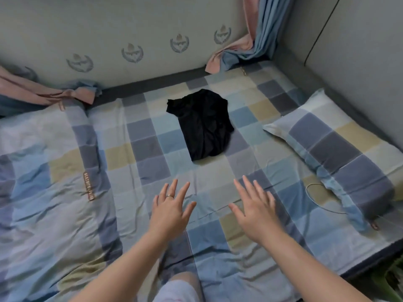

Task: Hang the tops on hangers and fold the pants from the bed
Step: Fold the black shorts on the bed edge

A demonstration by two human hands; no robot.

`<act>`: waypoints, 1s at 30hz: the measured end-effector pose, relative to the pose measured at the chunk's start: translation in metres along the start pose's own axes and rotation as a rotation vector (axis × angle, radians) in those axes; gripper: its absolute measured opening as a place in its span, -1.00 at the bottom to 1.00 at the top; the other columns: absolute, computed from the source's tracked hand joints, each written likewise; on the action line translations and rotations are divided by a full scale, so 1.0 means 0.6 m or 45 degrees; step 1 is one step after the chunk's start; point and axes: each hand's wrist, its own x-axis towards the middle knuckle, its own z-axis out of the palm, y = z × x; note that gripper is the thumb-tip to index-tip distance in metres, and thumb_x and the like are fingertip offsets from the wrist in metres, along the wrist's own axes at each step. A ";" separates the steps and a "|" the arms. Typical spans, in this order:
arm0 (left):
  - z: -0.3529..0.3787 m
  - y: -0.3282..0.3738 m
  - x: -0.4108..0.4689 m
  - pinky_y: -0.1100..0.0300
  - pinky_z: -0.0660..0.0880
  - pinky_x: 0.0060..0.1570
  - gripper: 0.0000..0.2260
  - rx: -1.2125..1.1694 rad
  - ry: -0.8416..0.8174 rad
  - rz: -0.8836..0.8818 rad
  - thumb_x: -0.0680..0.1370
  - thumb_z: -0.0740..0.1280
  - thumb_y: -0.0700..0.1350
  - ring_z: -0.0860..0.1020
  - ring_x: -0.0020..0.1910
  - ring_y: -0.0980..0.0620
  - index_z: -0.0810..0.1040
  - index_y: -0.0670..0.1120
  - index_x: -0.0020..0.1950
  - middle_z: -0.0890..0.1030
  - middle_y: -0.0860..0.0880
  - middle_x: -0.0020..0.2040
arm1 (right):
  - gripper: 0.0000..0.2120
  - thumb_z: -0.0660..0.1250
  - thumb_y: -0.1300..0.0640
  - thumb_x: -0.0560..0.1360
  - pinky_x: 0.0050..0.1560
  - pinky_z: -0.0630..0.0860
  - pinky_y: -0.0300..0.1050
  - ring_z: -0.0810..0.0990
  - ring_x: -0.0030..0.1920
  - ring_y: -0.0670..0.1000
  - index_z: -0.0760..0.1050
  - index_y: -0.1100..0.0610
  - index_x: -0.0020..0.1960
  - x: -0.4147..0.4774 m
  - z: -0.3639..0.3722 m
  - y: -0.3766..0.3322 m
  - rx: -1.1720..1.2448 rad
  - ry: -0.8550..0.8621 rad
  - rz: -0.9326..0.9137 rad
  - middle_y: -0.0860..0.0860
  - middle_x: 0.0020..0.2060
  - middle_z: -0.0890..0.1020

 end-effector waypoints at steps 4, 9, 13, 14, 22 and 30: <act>0.140 -0.057 0.201 -0.07 -0.01 0.55 -0.43 0.048 -0.061 0.070 0.64 0.03 0.29 -0.09 0.62 -0.08 -0.01 0.22 0.63 -0.05 0.00 0.66 | -0.38 0.03 -0.23 0.64 0.55 -0.17 0.19 -0.20 0.61 -0.03 -0.13 -0.20 0.62 0.191 0.128 0.031 0.039 -0.002 0.027 -0.14 0.63 -0.14; 0.312 -0.127 0.424 -0.10 0.00 0.55 -0.42 0.056 -0.001 0.093 0.64 0.03 0.28 -0.08 0.63 -0.10 -0.04 0.20 0.63 -0.07 0.00 0.66 | -0.38 0.04 -0.23 0.64 0.55 -0.11 0.17 -0.15 0.61 -0.02 -0.14 -0.20 0.62 0.402 0.312 0.095 0.032 0.030 0.041 -0.14 0.63 -0.12; 0.394 -0.149 0.571 -0.08 0.04 0.50 -0.36 0.129 0.178 0.179 0.64 0.11 0.24 -0.06 0.62 -0.12 -0.10 0.17 0.63 -0.11 -0.03 0.66 | -0.32 0.08 -0.23 0.62 0.53 -0.05 0.14 -0.14 0.61 -0.03 -0.21 -0.21 0.60 0.539 0.416 0.147 -0.059 0.121 -0.054 -0.15 0.62 -0.15; 0.411 -0.150 0.602 -0.07 0.05 0.49 -0.35 0.127 0.205 0.198 0.63 0.13 0.23 -0.04 0.61 -0.11 -0.10 0.17 0.63 -0.13 -0.03 0.66 | -0.30 0.10 -0.22 0.62 0.53 -0.03 0.13 -0.14 0.61 -0.02 -0.24 -0.21 0.60 0.568 0.437 0.158 -0.087 0.143 -0.059 -0.14 0.62 -0.16; 0.453 -0.145 0.805 -0.09 0.23 0.30 -0.36 0.120 0.663 0.187 0.49 0.24 0.07 0.25 0.46 -0.12 0.14 0.23 0.57 0.16 0.02 0.62 | -0.19 0.18 -0.15 0.50 0.48 0.10 0.17 0.03 0.60 0.07 -0.15 -0.11 0.63 0.763 0.502 0.164 -0.092 0.745 -0.132 0.01 0.63 0.04; 0.430 -0.136 0.858 -0.01 0.23 0.26 -0.41 0.051 0.684 0.301 0.50 0.18 -0.14 0.30 0.42 -0.08 0.32 0.23 0.51 0.35 0.16 0.51 | -0.52 0.13 0.05 0.61 0.48 0.11 0.16 0.16 0.56 0.04 0.29 -0.10 0.53 0.849 0.476 0.152 -0.077 0.750 0.023 -0.11 0.56 0.28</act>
